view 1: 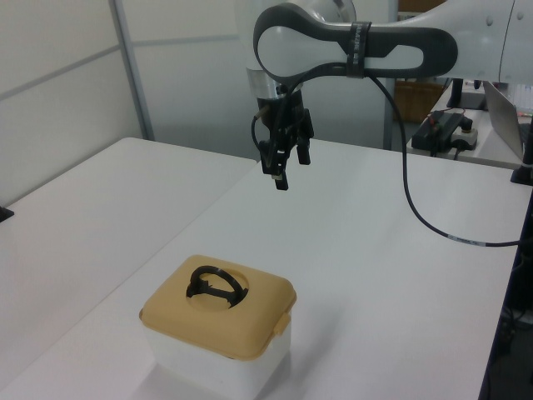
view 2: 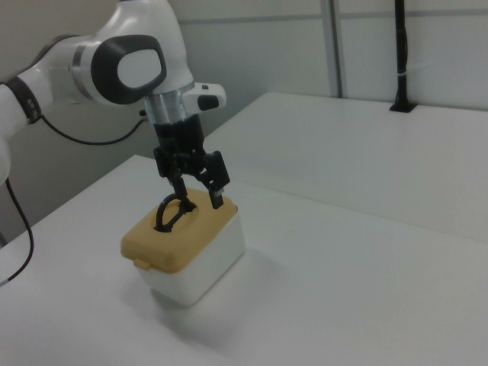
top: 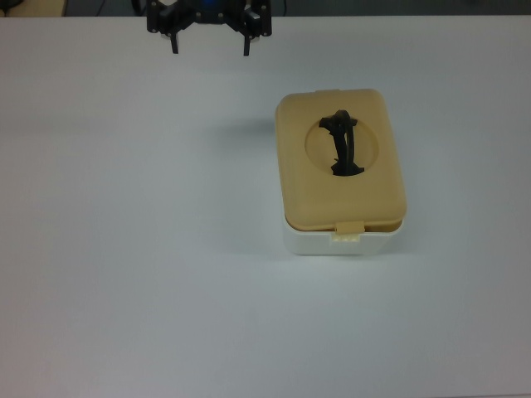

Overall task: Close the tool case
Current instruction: 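Open the gripper and raise it away from the lid handle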

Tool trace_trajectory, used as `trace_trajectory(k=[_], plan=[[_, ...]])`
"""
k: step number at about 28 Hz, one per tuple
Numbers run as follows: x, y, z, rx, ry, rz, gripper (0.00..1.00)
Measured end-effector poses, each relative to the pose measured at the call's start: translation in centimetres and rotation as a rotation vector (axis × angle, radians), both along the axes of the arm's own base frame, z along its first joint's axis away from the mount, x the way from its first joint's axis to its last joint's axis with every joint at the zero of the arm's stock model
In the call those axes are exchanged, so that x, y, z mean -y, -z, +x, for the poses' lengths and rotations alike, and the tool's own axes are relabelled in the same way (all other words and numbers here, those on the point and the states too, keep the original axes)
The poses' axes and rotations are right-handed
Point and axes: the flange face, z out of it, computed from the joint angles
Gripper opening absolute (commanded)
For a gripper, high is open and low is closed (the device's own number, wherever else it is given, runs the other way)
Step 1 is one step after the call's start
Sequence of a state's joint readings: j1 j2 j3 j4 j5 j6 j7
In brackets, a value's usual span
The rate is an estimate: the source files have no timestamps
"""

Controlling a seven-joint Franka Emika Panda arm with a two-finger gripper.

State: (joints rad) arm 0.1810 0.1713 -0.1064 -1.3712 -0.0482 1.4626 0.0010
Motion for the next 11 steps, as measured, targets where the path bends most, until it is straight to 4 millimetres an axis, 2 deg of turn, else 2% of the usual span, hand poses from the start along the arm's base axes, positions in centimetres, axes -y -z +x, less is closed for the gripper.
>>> trace_trajectory(k=[11], plan=[[0.8, -0.02, 0.05, -0.001, -0.001, -0.001, 1.0]])
